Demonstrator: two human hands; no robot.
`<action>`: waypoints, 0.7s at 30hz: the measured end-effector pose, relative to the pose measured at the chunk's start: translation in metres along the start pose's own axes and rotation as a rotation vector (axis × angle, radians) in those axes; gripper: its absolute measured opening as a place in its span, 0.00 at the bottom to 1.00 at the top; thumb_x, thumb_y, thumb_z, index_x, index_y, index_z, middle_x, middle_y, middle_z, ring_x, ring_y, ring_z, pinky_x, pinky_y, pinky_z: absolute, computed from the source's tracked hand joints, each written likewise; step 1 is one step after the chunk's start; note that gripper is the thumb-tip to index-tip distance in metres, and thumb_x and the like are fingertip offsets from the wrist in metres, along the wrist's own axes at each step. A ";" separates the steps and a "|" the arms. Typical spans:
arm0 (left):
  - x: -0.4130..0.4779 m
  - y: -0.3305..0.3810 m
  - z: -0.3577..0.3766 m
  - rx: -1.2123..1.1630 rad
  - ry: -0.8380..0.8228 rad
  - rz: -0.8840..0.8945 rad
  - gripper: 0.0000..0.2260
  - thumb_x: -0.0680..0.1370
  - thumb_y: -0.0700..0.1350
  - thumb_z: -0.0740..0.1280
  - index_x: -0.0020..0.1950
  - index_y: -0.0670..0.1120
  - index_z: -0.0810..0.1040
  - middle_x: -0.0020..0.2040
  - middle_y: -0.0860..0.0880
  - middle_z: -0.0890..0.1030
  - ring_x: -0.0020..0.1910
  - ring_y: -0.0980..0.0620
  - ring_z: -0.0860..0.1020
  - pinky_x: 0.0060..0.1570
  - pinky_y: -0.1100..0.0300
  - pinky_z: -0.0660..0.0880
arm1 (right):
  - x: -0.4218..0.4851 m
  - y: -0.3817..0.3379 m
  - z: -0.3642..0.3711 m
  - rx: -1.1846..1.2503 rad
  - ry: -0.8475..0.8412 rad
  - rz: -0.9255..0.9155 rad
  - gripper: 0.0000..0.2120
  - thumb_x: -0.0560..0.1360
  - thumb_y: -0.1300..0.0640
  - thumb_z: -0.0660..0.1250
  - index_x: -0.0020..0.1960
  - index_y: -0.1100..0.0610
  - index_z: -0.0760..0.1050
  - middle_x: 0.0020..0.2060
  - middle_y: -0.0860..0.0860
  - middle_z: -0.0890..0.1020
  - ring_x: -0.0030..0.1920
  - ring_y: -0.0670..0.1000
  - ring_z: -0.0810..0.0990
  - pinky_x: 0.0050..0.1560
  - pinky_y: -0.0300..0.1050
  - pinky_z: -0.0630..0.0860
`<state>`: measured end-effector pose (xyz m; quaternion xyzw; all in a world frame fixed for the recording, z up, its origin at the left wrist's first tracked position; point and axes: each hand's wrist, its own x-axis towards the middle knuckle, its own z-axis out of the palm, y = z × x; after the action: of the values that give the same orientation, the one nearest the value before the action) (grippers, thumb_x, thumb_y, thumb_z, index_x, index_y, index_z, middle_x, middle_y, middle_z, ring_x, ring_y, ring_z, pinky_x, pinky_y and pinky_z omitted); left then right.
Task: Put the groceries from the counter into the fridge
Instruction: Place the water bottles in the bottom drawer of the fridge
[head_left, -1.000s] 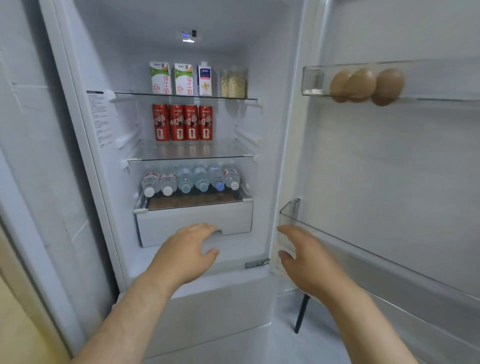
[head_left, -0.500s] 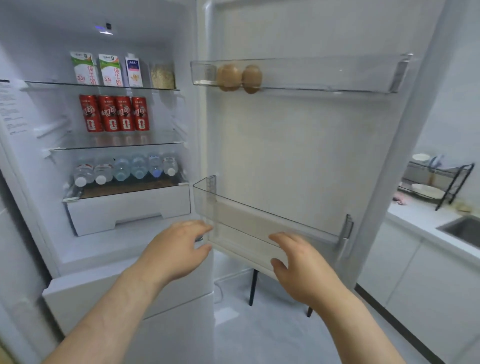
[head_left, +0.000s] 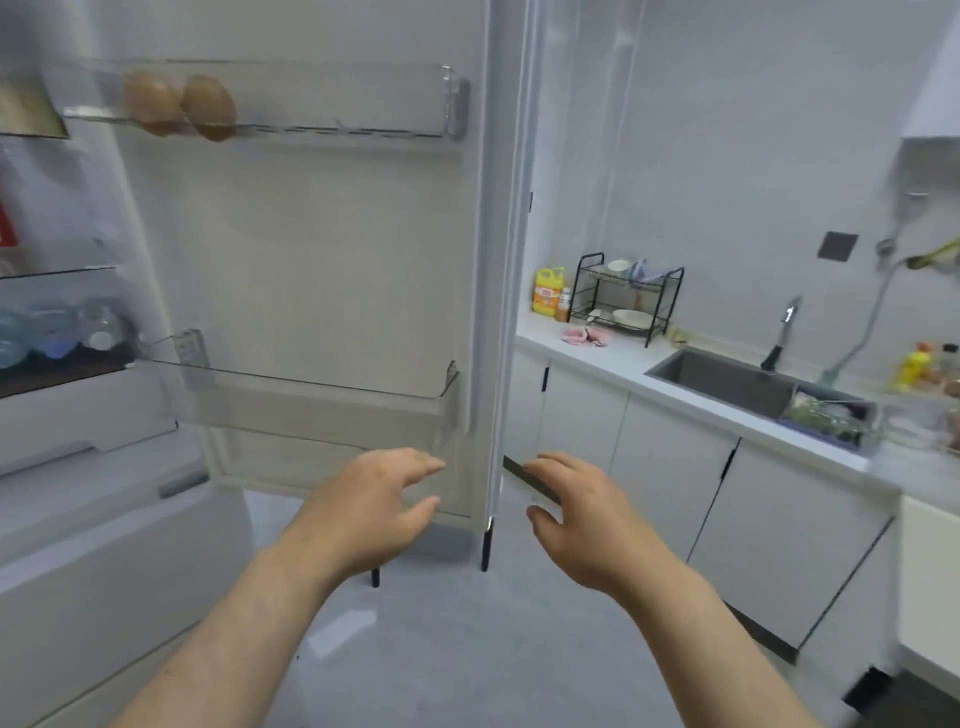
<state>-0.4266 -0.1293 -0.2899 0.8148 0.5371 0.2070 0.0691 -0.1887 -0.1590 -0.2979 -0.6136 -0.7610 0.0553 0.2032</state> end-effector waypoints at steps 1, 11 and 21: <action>0.004 0.010 0.004 0.001 -0.002 0.029 0.19 0.79 0.54 0.65 0.70 0.59 0.72 0.71 0.61 0.71 0.71 0.60 0.67 0.69 0.61 0.65 | -0.008 0.009 -0.005 -0.007 0.005 0.030 0.22 0.80 0.52 0.62 0.74 0.49 0.67 0.70 0.42 0.70 0.71 0.47 0.66 0.69 0.40 0.64; 0.037 0.104 0.039 -0.038 -0.094 0.270 0.21 0.79 0.54 0.63 0.73 0.56 0.70 0.72 0.60 0.71 0.71 0.59 0.67 0.68 0.62 0.63 | -0.076 0.074 -0.047 -0.039 0.062 0.333 0.23 0.81 0.51 0.60 0.76 0.49 0.64 0.74 0.44 0.66 0.74 0.46 0.63 0.72 0.41 0.59; 0.089 0.181 0.088 -0.112 -0.242 0.571 0.23 0.79 0.56 0.63 0.74 0.57 0.67 0.73 0.59 0.69 0.72 0.59 0.66 0.70 0.62 0.63 | -0.141 0.123 -0.072 -0.071 0.175 0.684 0.24 0.81 0.50 0.61 0.76 0.48 0.63 0.75 0.44 0.65 0.75 0.46 0.61 0.75 0.44 0.58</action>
<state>-0.2068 -0.1139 -0.2848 0.9463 0.2624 0.1489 0.1164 -0.0263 -0.2762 -0.3077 -0.8421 -0.4925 0.0407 0.2160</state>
